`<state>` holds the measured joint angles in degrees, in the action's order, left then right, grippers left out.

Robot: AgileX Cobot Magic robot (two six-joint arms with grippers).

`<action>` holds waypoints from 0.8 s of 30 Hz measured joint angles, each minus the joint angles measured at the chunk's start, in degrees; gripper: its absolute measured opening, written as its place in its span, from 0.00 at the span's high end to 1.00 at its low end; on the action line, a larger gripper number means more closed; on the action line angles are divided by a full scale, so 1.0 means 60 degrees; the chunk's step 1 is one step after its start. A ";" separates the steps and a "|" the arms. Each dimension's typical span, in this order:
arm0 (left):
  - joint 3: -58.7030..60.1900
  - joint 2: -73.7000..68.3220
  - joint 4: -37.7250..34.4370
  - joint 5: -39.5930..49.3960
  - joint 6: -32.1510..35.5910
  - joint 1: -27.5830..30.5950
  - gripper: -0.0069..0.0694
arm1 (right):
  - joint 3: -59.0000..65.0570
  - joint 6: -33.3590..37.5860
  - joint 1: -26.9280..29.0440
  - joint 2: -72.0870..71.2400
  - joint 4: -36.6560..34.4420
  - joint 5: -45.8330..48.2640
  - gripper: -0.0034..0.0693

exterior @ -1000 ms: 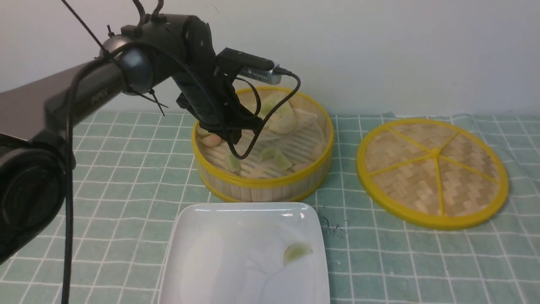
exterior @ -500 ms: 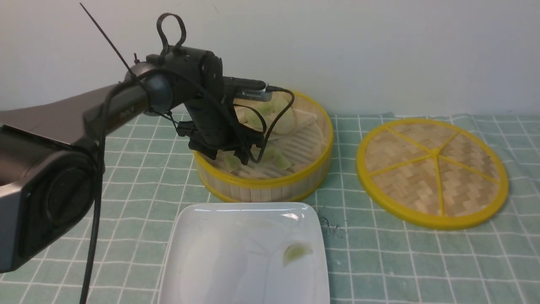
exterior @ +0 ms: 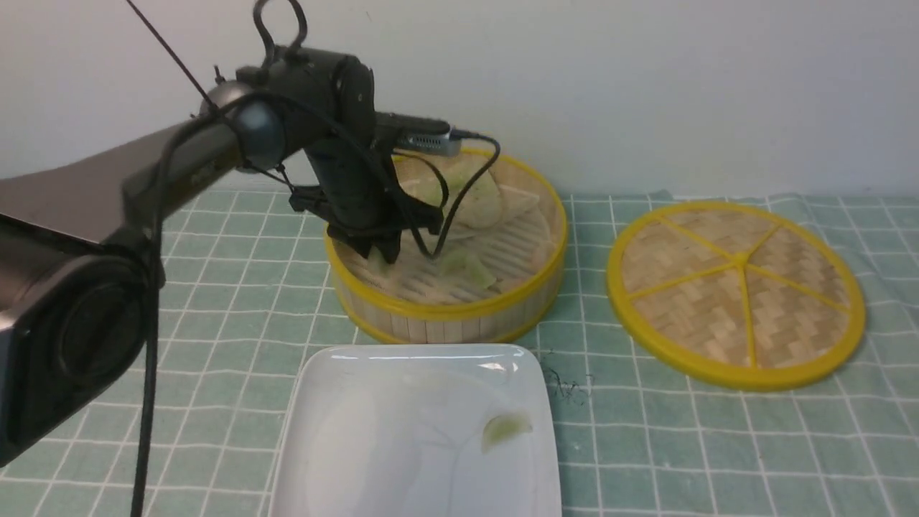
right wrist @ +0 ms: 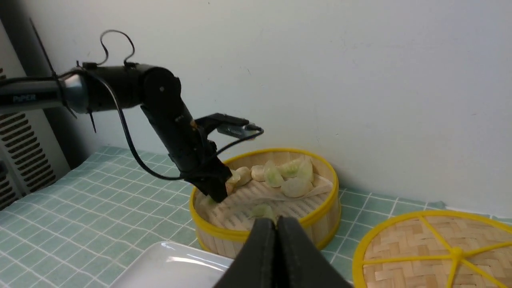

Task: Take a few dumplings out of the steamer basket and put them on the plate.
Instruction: Use the left arm to grab a dumpling from the steamer, then use the left arm to put the dumpling into the plate

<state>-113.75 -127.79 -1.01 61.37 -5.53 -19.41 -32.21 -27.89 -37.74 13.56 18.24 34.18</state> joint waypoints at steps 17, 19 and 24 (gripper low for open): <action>0.4166 0.4555 -0.0228 0.0901 0.0195 -0.0242 0.69 | 0.0000 0.0000 0.0000 0.0000 -0.0032 0.0027 0.97; 0.5043 0.4721 -0.0392 0.0464 0.0197 -0.0375 0.69 | 0.0000 0.0000 0.0000 0.0000 -0.0032 0.0027 0.97; 0.6889 0.4611 -0.0867 -0.1243 0.0256 -0.0944 0.69 | 0.0000 0.0000 0.0000 0.0000 -0.0032 0.0027 0.97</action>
<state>-72.42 -100.12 -6.22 53.91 -3.99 -25.07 -32.21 -27.89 -37.74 13.56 18.05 34.34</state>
